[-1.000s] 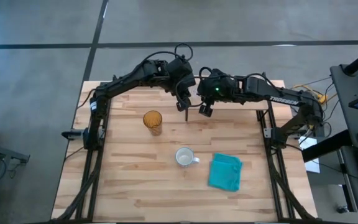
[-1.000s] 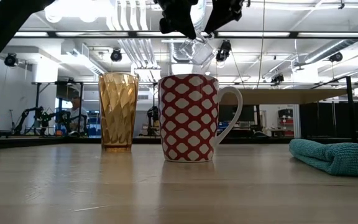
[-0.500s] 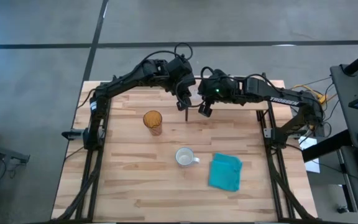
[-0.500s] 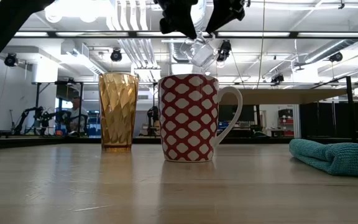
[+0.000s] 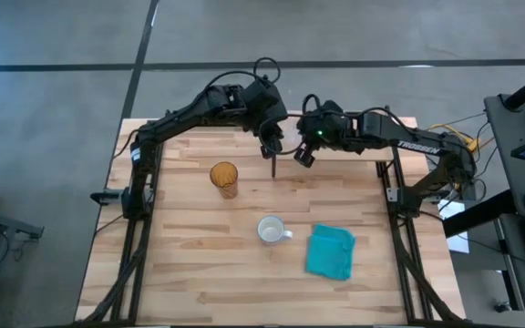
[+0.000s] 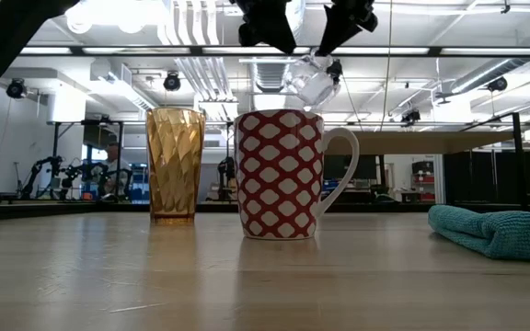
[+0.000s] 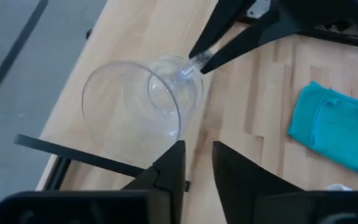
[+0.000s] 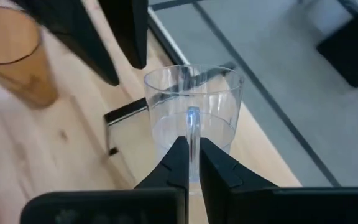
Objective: Stack small to large cups/mugs on shelf
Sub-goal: Put the transparent mug on the shelf
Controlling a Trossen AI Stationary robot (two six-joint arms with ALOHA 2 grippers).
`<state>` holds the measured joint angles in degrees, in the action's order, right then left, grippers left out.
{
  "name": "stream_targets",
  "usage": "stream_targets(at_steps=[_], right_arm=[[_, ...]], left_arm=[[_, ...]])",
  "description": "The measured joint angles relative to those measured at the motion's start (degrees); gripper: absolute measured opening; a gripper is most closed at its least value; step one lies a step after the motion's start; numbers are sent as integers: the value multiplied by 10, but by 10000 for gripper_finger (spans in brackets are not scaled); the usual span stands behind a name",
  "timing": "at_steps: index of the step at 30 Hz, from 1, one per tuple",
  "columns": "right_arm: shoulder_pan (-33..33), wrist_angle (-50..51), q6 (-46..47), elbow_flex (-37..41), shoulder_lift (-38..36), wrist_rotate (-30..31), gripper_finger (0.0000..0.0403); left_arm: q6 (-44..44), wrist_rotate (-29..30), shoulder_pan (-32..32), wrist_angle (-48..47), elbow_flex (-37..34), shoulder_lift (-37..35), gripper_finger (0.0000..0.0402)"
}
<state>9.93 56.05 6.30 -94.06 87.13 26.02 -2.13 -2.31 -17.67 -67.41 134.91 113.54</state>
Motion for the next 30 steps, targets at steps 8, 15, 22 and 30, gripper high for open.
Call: stream_targets(at_steps=[8, 15, 22, 30], right_arm=[[7, -55, 76, 27, -1, 26, 11], [6, -137, 108, 80, -16, 27, 11], [6, -191, 171, 192, -64, 42, 11], [6, -431, 161, 347, -124, 68, 11]], left_arm=[[2, 60, 0, 12, 0, -8, 104], [2, 106, 0, 3, 0, -31, 105], [2, 107, 0, 7, 0, -76, 105], [2, 108, 0, 12, -1, -121, 105]])
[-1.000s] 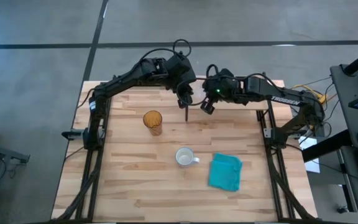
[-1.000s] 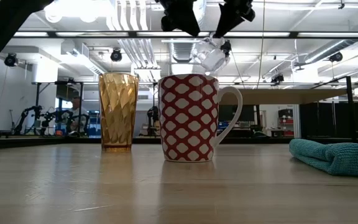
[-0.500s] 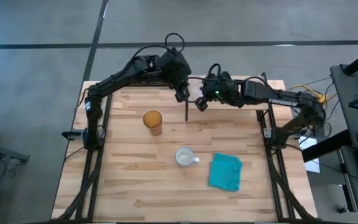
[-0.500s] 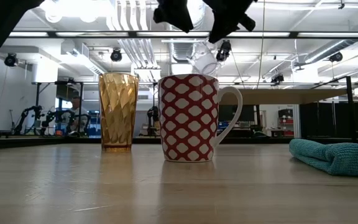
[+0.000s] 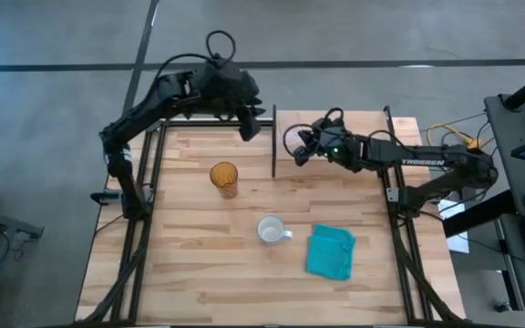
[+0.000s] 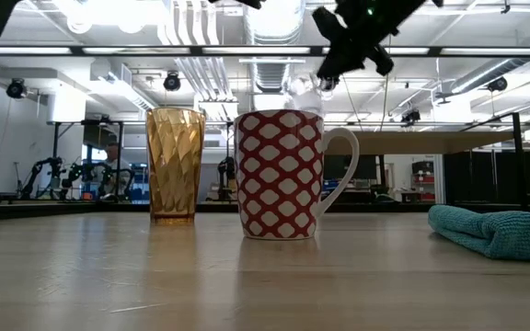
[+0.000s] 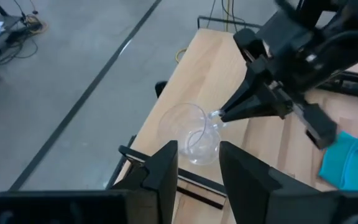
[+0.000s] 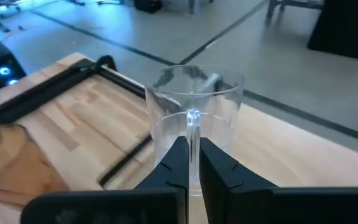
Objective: Stack small to large cups/mugs on shelf
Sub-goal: Put the transparent mug on the shelf
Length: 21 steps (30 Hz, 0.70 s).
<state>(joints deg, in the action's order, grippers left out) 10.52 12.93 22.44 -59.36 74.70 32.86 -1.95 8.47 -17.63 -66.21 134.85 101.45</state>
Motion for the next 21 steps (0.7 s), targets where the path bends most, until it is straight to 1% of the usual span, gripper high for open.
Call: stream_targets(at_steps=[3, 7, 16, 21], right_arm=[[0, -38, 1, 39, -16, 5, 11], [0, -87, -3, 75, -14, 2, 11], [0, -121, 2, 101, 2, 3, 11], [0, -121, 6, 108, 15, 2, 11]], left_arm=[[0, 0, 0, 0, 0, -8, 105], [0, 0, 0, 0, 0, -10, 105], [-1, 0, 0, 2, -1, -10, 105], [-1, 0, 0, 3, -1, -10, 105]])
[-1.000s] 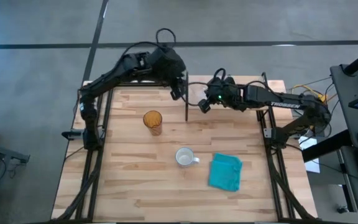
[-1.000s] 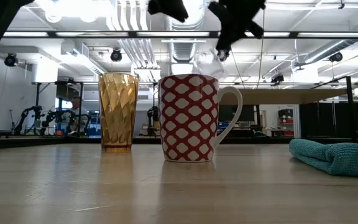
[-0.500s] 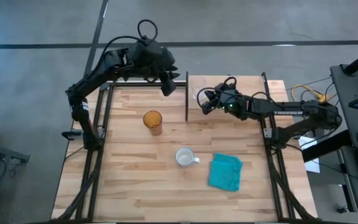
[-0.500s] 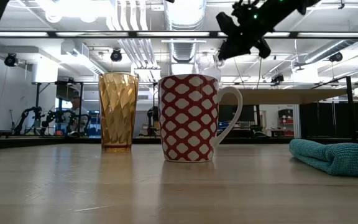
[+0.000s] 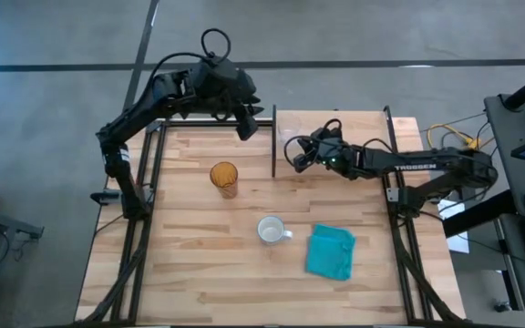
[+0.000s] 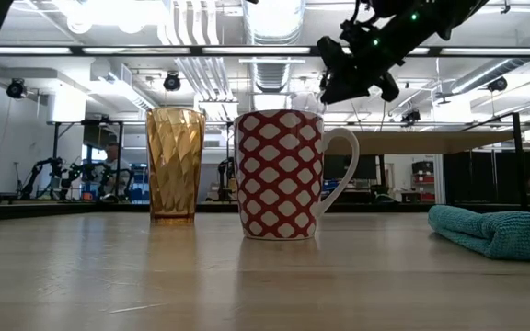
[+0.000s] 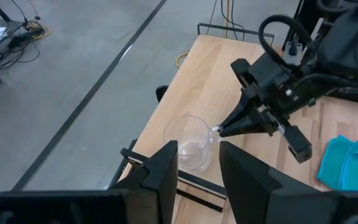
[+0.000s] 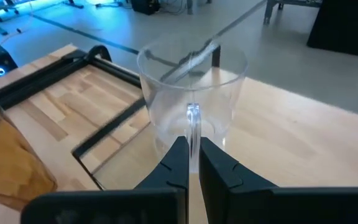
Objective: Stack small to large cups/mugs on shelf
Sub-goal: Put the transparent mug on the shelf
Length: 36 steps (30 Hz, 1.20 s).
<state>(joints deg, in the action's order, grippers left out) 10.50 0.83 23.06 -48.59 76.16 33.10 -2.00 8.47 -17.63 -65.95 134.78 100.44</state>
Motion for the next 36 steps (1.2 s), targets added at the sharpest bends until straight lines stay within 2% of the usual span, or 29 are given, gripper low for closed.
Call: stream_targets(at_steps=[14, 20, 29, 36], right_arm=[[-1, 4, 10, 1, 9, -7, 16], [-1, 14, -18, -20, -4, -9, 18], [-1, 138, -35, -74, -6, -7, 20], [-1, 139, -16, -55, -6, -5, 21]], left_arm=[[0, 11, 0, 0, 0, 0, 105], [0, 12, 0, 0, 0, 0, 105], [0, 13, 0, 0, 0, 0, 105], [0, 13, 0, 0, 0, 0, 105]])
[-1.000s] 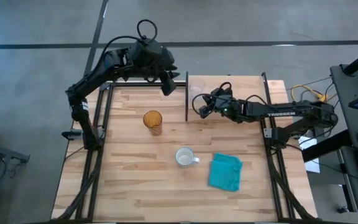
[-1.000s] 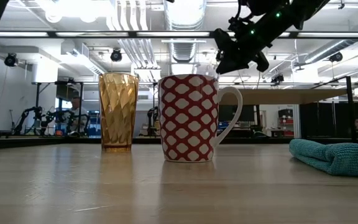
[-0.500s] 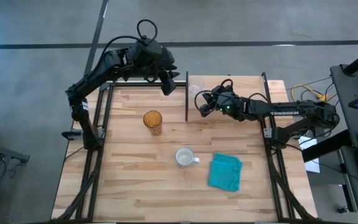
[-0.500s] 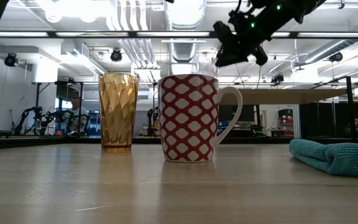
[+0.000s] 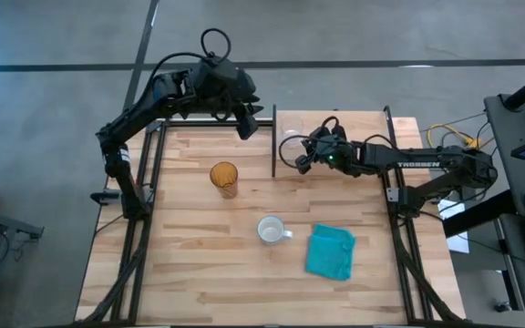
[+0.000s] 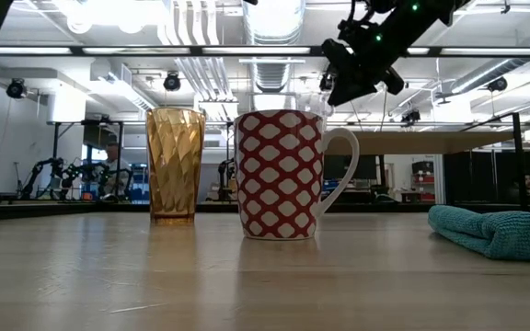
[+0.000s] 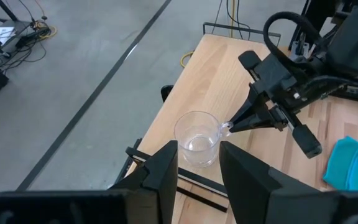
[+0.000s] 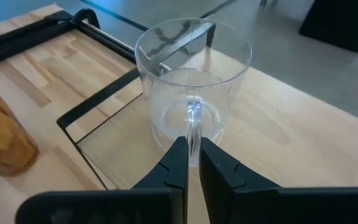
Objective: Stack small to large cups/mugs on shelf
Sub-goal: Put the transparent mug on the shelf, then put the red mug on the shelf
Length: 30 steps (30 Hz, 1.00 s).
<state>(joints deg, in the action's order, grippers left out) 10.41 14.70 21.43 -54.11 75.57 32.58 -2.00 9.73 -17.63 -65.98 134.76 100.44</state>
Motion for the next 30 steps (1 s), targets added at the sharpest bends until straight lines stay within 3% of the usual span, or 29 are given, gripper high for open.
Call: stream_targets(at_steps=[15, 30], right_arm=[[0, -3, -5, 0, 0, -12, 25], [1, -2, -4, 0, -1, -25, 79]], left_arm=[[0, 0, 0, 0, 0, 0, 105], [0, 0, 0, 5, 0, 0, 105]])
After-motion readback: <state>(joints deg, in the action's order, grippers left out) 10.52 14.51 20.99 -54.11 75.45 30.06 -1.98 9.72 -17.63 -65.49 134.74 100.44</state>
